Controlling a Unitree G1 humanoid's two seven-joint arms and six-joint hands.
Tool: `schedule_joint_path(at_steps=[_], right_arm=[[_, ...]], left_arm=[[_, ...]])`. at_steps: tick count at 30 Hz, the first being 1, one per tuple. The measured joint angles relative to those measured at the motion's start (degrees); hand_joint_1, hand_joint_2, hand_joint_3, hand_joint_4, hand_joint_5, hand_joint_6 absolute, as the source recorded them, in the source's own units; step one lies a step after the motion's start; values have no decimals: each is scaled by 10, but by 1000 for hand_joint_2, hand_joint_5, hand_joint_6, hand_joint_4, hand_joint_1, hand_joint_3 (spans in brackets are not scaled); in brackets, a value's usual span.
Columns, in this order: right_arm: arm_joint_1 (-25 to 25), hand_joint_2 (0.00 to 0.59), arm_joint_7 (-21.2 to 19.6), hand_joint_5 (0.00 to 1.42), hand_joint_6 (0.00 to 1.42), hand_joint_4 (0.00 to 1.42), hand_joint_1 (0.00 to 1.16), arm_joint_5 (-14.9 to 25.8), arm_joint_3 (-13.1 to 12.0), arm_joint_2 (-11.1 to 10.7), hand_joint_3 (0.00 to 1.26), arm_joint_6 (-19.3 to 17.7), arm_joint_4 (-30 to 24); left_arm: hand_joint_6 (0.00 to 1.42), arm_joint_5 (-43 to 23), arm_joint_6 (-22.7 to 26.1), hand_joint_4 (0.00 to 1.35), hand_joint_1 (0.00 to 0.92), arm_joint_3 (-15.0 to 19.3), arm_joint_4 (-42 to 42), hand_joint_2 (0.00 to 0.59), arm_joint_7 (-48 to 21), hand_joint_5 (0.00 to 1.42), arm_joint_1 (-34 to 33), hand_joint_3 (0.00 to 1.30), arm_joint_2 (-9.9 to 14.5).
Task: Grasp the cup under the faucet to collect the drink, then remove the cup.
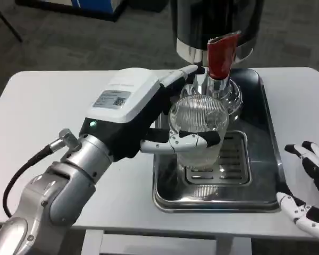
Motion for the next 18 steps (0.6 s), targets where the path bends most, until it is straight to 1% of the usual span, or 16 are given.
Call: schedule_joint_path(at_steps=[9, 12, 13, 14, 16, 17, 18], right_arm=[[0, 494, 0, 0, 50, 0, 371, 0, 0, -1, 105, 4, 1], [0, 494, 0, 0, 50, 0, 373, 0, 0, -1, 109, 6, 2], [-3, 494, -1, 0, 50, 0, 374, 2, 3, -1, 110, 4, 2], [-3, 494, -1, 0, 50, 0, 374, 1, 2, -1, 111, 6, 3], [-1, 494, -1, 0, 50, 0, 375, 1, 1, -1, 112, 9, 4], [1, 494, -1, 0, 50, 0, 376, 1, 0, -1, 113, 11, 4], [1, 494, -1, 0, 50, 0, 376, 1, 0, -1, 113, 12, 4]], left_arm=[[883, 0, 0, 223, 184, 0, 0, 117, 0, 580, 0, 4, 0], [880, 0, 0, 242, 182, 0, 0, 117, 0, 589, 0, 30, 0], [883, -24, -3, 259, 182, 29, -35, 117, -5, 597, 31, 62, 4], [889, -37, -7, 303, 177, 48, -59, 123, -8, 619, 49, 118, 8], [919, -86, -17, 367, 179, 115, -135, 123, -9, 666, 104, 200, 24], [948, -98, -20, 393, 180, 139, -160, 123, -9, 690, 119, 239, 31], [965, -106, -21, 417, 181, 151, -173, 123, -9, 709, 124, 275, 35]])
